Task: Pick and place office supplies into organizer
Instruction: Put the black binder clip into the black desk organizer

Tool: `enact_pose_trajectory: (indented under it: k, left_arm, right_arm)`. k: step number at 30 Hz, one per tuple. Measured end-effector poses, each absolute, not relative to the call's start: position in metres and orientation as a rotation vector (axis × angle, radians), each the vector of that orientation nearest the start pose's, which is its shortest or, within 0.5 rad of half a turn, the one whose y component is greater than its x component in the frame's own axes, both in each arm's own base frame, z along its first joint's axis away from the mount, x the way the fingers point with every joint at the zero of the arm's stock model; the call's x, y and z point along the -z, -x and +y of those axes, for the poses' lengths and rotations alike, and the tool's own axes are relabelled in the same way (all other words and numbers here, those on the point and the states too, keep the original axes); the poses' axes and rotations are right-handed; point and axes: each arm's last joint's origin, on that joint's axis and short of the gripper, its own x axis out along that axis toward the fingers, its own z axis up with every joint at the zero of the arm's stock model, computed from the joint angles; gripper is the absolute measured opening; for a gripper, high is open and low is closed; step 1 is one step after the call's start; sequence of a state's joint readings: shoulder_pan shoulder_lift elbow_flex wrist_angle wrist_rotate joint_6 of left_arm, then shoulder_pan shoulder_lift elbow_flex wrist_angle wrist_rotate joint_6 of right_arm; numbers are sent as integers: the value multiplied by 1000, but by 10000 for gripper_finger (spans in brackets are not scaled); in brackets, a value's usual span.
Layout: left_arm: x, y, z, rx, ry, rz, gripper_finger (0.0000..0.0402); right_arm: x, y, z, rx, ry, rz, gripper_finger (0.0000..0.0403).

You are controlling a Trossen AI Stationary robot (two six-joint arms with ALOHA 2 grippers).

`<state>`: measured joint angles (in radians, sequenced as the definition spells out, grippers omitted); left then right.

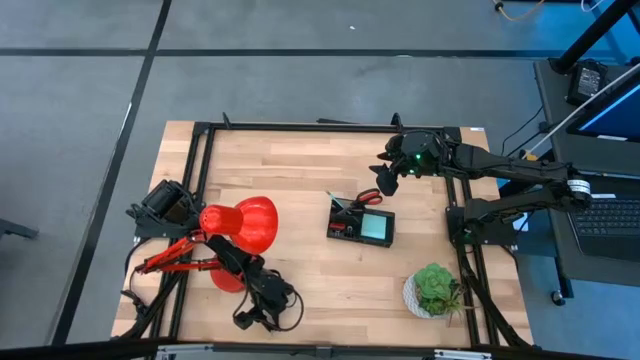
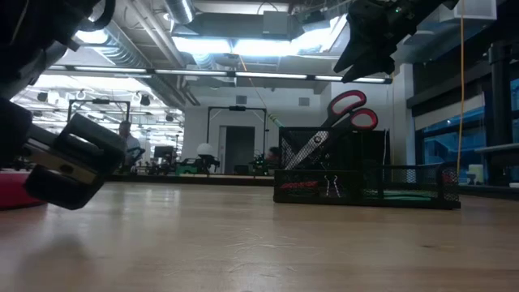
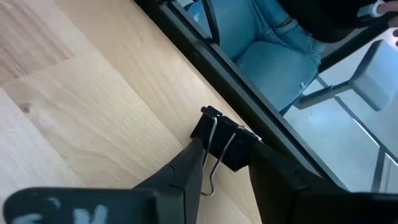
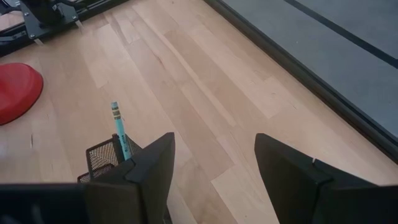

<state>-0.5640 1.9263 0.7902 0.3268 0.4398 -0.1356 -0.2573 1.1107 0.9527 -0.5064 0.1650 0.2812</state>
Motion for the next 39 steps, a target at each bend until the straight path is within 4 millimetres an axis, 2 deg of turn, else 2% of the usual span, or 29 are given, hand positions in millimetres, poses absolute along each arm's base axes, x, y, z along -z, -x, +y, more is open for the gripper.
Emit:
enact_pose_trajectory:
  k: [16, 27, 39]
  left_arm:
    - [-87, -277, -188, 903, 39, 886, 100]
    - [-97, -280, -184, 847, -11, 836, 99]
    - [-104, -292, -166, 779, -15, 784, 99]
  right_arm:
    - [-301, -221, -63, 498, -296, 608, 224]
    - [-301, -221, -63, 498, -296, 608, 224]
    - [-301, -221, -63, 498, -296, 609, 224]
